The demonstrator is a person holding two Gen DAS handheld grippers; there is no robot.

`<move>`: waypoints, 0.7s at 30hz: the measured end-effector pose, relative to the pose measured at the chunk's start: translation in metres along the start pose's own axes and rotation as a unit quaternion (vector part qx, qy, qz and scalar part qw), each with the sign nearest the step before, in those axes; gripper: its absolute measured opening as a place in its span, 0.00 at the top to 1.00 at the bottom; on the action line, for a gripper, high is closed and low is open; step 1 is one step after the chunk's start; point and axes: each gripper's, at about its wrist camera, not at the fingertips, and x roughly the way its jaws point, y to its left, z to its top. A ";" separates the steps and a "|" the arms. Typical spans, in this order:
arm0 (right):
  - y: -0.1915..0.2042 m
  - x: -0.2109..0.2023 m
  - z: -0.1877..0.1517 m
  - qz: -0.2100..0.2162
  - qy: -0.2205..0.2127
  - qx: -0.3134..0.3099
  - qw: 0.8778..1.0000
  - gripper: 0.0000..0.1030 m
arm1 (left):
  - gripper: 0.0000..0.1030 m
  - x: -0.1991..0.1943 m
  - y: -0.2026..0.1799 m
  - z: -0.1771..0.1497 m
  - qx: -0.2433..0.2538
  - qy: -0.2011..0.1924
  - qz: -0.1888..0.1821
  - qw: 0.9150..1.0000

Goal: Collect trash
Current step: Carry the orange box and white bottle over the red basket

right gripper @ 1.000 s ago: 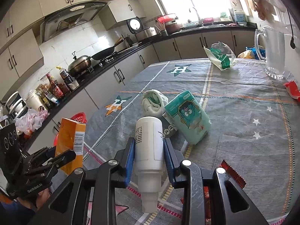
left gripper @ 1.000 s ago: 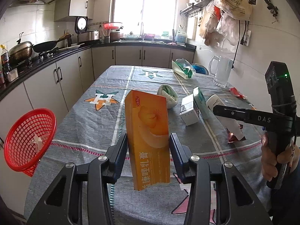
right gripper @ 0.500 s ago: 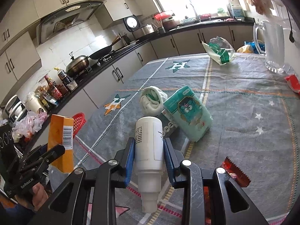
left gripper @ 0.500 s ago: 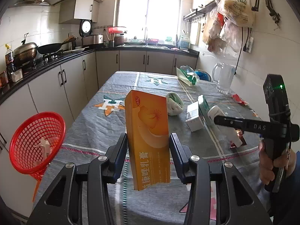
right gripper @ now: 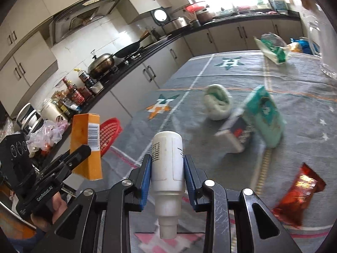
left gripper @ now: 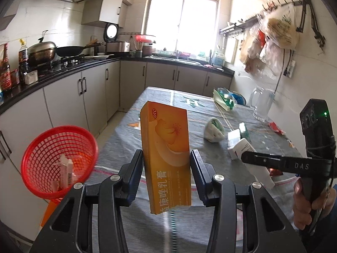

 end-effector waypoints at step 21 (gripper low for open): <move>0.112 0.095 0.036 0.070 0.058 -0.032 0.995 0.68 | 0.57 -0.024 0.140 0.013 -0.096 -0.037 0.081 0.991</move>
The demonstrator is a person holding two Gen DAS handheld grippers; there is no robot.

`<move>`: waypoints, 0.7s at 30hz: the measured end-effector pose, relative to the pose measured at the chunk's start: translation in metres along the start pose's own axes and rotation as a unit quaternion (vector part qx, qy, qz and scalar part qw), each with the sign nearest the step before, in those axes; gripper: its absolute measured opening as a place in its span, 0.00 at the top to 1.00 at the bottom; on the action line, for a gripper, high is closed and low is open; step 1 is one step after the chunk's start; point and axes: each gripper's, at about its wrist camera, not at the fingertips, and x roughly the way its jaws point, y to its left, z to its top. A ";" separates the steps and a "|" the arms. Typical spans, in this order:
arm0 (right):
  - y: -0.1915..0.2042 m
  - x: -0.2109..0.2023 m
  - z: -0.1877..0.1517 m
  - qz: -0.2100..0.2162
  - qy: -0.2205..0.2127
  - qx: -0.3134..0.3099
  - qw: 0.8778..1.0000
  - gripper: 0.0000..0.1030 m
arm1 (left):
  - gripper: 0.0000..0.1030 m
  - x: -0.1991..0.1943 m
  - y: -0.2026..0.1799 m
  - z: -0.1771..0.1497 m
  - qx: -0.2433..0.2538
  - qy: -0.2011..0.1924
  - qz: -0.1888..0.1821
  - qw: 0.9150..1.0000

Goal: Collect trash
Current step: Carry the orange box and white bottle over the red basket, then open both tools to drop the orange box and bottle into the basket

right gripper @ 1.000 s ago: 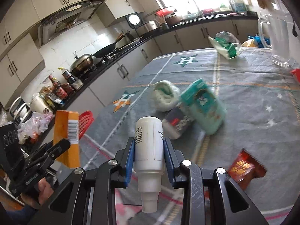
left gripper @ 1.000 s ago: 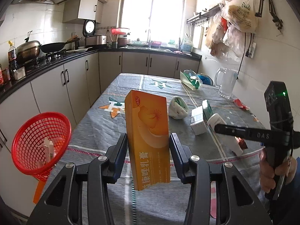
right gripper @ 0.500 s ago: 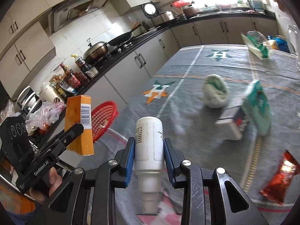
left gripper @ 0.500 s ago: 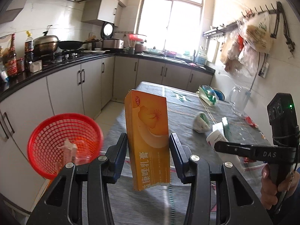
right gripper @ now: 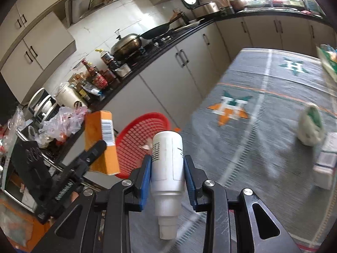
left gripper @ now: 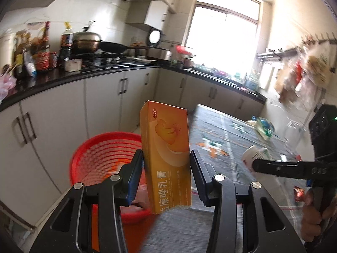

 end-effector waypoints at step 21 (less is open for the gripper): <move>0.039 0.153 0.039 0.021 0.063 0.041 0.997 0.66 | 0.56 0.051 0.078 -0.020 -0.052 0.047 0.051 0.996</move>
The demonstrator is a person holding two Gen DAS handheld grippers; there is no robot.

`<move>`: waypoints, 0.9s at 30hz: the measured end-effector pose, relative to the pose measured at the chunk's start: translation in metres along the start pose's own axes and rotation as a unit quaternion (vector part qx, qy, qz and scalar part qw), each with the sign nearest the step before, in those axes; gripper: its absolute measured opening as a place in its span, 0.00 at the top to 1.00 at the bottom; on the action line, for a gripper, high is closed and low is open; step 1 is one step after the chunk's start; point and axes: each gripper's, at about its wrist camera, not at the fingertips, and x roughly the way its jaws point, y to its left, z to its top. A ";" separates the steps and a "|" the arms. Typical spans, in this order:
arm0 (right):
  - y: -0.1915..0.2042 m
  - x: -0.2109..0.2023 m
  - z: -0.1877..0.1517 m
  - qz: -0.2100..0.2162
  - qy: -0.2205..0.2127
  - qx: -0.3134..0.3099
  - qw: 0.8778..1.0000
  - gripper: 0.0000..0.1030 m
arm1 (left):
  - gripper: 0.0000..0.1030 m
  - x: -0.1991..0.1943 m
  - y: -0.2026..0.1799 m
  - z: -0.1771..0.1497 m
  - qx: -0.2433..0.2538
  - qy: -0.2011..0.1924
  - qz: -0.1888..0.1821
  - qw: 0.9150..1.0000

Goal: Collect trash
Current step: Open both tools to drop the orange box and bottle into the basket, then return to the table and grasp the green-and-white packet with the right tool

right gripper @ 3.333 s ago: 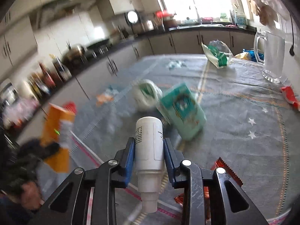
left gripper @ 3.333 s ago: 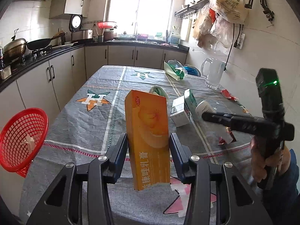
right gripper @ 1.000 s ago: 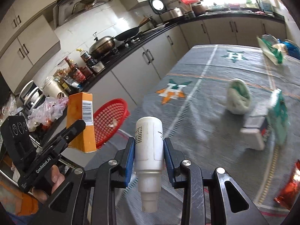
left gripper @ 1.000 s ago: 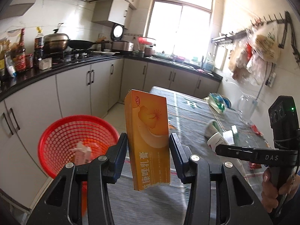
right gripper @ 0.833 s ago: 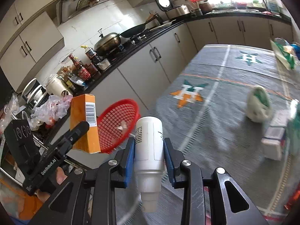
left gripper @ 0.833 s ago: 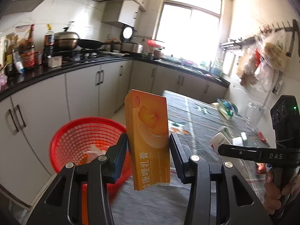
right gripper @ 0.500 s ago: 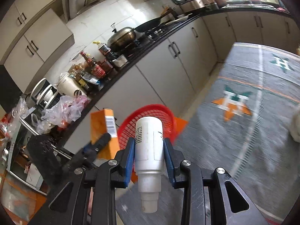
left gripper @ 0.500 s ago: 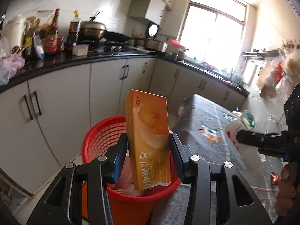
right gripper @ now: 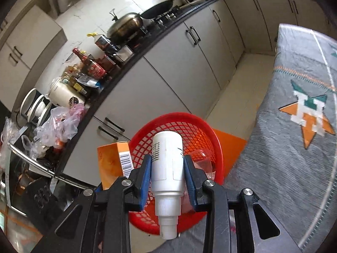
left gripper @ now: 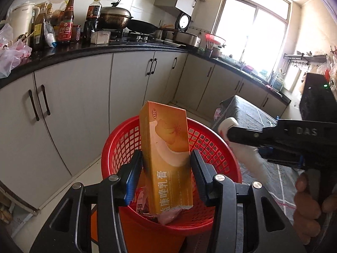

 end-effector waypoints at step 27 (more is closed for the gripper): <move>-0.050 -0.134 -0.059 0.000 -0.073 0.018 0.997 0.64 | 0.46 -0.042 -0.118 -0.034 0.083 0.010 -0.082 0.993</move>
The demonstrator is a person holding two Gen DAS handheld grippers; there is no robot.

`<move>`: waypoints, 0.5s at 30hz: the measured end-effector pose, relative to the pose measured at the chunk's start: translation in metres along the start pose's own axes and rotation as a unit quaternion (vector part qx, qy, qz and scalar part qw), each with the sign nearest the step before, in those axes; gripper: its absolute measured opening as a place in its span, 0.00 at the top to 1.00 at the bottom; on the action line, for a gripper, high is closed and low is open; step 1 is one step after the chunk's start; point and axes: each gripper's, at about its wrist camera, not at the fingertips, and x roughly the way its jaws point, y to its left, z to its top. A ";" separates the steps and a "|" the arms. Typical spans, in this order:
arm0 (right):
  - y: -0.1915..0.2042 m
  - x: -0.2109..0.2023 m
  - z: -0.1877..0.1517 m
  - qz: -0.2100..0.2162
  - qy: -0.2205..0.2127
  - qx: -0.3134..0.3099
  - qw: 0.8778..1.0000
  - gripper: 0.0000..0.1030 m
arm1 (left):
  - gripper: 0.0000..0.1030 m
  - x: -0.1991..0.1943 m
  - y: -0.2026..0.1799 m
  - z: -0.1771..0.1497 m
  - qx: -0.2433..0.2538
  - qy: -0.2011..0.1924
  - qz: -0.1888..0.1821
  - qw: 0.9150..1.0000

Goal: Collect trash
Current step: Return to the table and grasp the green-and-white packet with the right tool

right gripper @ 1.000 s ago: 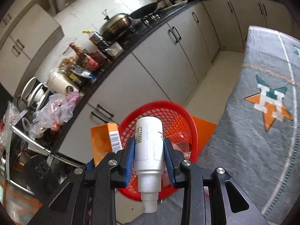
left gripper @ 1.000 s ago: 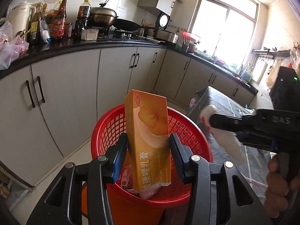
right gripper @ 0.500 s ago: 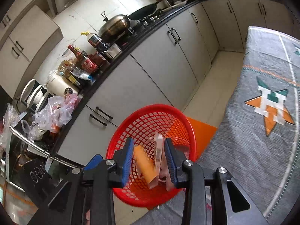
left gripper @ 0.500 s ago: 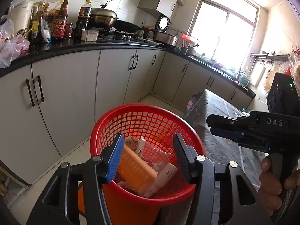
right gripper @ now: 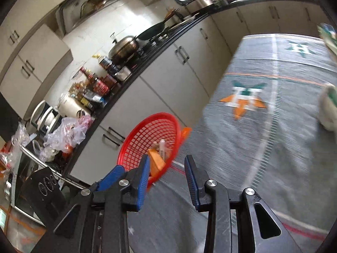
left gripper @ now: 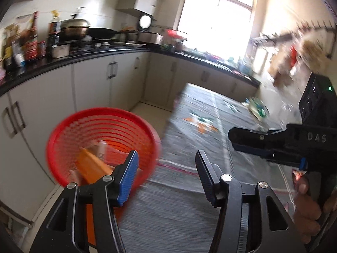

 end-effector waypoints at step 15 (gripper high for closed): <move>-0.137 -0.157 0.001 -0.176 -0.118 0.091 0.973 0.49 | 0.44 0.037 -0.122 -0.037 0.117 0.050 -0.024 0.992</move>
